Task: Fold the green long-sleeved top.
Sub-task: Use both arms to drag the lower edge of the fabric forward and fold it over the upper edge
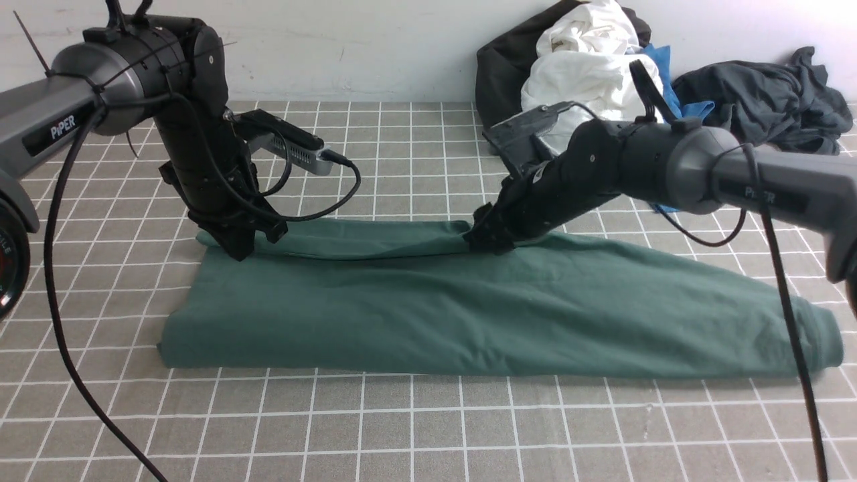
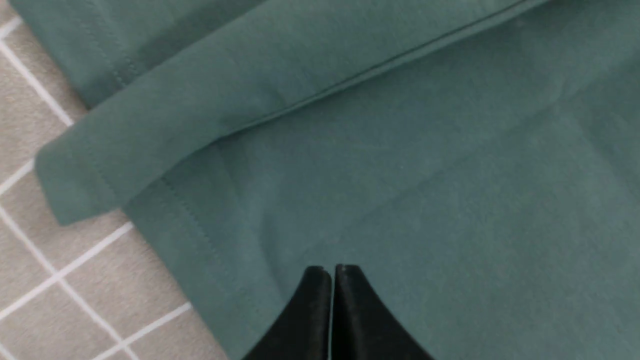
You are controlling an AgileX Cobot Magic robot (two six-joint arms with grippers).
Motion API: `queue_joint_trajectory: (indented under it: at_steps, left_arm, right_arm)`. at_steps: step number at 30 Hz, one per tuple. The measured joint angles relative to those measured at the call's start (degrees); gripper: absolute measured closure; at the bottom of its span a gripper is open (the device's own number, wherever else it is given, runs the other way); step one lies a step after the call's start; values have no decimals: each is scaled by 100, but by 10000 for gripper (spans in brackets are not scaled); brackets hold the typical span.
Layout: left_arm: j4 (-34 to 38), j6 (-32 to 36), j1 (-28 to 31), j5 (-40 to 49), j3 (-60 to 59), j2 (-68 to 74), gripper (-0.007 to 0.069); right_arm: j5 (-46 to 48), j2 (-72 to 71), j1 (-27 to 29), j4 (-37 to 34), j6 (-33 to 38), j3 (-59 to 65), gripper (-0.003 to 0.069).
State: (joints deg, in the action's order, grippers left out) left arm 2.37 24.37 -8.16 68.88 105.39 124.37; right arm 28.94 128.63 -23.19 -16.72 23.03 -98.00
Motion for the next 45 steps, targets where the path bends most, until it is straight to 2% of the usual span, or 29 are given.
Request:
queue_joint_trajectory:
  at_steps: [4,6,9,11,15,16,19,22,30,34,35,39,43,45]
  left_arm:
    - [7,9,0,-44,0,102,632]
    - [7,9,0,-229,0,186,632]
    - [7,9,0,-395,0,250,632]
    - [7,9,0,-447,0,311,632]
    - [64,16,-33,-298,0,358,632]
    - [64,21,-30,-298,0,358,632]
    - [90,56,-92,-303,0,381,632]
    - [116,55,-105,-303,10,415,632]
    - [116,62,-105,-303,10,440,632]
    - [116,62,-105,-303,10,466,632]
    - [116,62,-105,-303,10,466,632]
    - [116,62,-105,-303,10,483,632]
    - [110,62,-105,-303,10,483,632]
    - [35,62,-105,-309,10,483,632]
  right_arm:
    - [-362,155,130,119,-458,-191,288]
    - [-355,255,304,205,-940,-419,288]
    - [-108,270,435,255,-1236,-645,288]
    - [400,248,530,317,-1327,-929,288]
    - [1951,84,501,354,-621,-1397,288]
    - [1951,78,495,345,-574,-1408,288]
    - [2760,74,308,83,156,-1400,288]
    - [2902,192,110,-39,467,-1368,288]
    - [2459,683,-81,-54,482,-1363,332]
    - [1543,788,-70,-36,-277,-1363,376]
    - [1500,788,-70,-28,-277,-1363,378]
    - [571,815,15,235,-1199,-1363,403]
    - [315,815,186,446,-1784,-1374,405]
    - [592,815,311,485,-1920,-1457,405]
